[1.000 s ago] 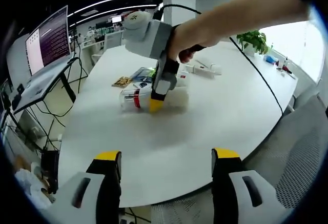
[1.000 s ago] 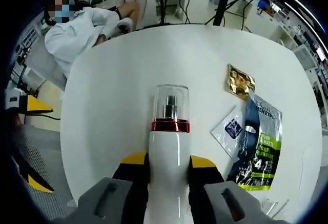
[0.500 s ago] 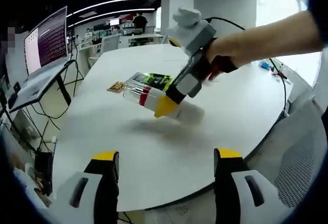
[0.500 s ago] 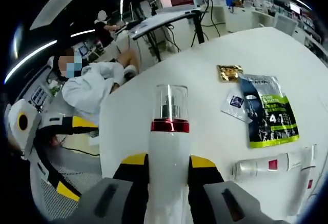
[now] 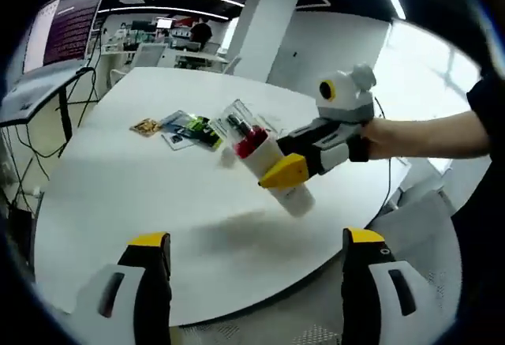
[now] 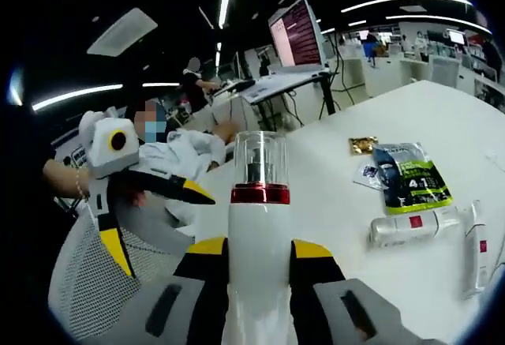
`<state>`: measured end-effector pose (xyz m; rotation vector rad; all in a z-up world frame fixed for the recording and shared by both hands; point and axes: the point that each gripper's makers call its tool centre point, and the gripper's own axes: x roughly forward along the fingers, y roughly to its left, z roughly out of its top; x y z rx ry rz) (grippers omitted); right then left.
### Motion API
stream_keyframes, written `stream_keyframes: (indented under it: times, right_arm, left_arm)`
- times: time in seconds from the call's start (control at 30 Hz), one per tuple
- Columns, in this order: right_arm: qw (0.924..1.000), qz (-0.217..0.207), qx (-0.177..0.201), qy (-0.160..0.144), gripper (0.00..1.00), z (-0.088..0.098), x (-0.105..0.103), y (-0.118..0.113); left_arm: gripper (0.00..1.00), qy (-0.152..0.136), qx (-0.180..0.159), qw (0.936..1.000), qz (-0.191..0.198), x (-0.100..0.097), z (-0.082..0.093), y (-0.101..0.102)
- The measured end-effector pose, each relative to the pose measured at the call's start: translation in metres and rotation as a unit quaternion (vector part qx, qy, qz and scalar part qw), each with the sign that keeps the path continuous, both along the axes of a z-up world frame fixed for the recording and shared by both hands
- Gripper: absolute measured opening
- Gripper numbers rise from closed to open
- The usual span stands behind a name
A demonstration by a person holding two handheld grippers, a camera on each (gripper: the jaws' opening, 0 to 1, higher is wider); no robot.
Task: Arrange the skincare products in the storage area until every visible bottle or jar stands upright without overlapping.
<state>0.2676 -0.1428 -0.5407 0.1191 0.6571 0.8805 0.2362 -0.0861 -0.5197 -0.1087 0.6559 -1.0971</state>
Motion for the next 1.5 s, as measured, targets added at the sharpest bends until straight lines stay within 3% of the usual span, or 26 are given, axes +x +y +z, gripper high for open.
stream_keyframes:
  times: [0.17,0.3,0.4,0.43,0.53,0.57,0.6,0.67,0.83,0.97,1.1,1.23,1.5]
  right_arm:
    - [0.9998,0.008,0.018,-0.008,0.2,0.003,-0.011,-0.002]
    - [0.9981,0.028,0.053,-0.017,0.2,0.021,-0.028,0.002]
    - [0.9948,0.05,0.086,-0.022,0.2,0.04,-0.044,0.01]
    - [0.9941,0.053,0.091,-0.024,0.2,0.044,-0.047,0.012]
    - [0.9919,0.057,0.109,-0.032,0.21,0.055,-0.053,0.013]
    - [0.9915,0.054,0.113,-0.035,0.21,0.057,-0.053,0.01]
    - [0.9915,0.053,0.113,-0.036,0.21,0.058,-0.054,0.009]
    - [0.9921,0.045,0.11,-0.039,0.21,0.057,-0.054,0.004]
    - [0.9964,0.034,0.058,-0.051,0.21,0.042,-0.058,-0.017]
    - [0.9966,0.046,-0.024,-0.064,0.22,0.026,-0.068,-0.028]
    - [0.9947,0.045,-0.065,-0.065,0.22,0.014,-0.074,-0.034]
    - [0.9936,0.036,-0.084,-0.066,0.22,0.005,-0.077,-0.044]
    - [0.988,0.049,-0.126,-0.073,0.22,-0.008,-0.079,-0.066]
  left_arm:
    - [0.68,-0.007,-0.062,0.9976,-0.032,0.004,0.029,-0.017]
    - [0.59,0.006,-0.1,0.9938,-0.048,0.013,0.042,-0.029]
    - [0.56,0.025,-0.138,0.9875,-0.073,0.011,0.055,-0.043]
    - [0.54,0.029,-0.168,0.9818,-0.084,0.007,0.066,-0.052]
    - [0.42,0.03,-0.189,0.9727,-0.132,-0.007,0.076,-0.069]
    - [0.36,0.018,-0.183,0.9707,-0.155,-0.014,0.077,-0.075]
    - [0.34,0.016,-0.165,0.975,-0.148,-0.013,0.073,-0.078]
    - [0.29,-0.033,-0.161,0.9741,-0.155,-0.01,0.076,-0.086]
    - [0.29,-0.057,-0.106,0.9707,-0.208,-0.025,0.069,-0.108]
    - [0.29,-0.117,-0.041,0.9535,-0.275,-0.04,0.056,-0.124]
    - [0.28,-0.151,0.001,0.9367,-0.316,-0.053,0.047,-0.137]
    - [0.28,-0.152,0.011,0.933,-0.326,-0.052,0.039,-0.146]
    - [0.27,-0.148,0.042,0.9323,-0.327,-0.053,0.024,-0.161]
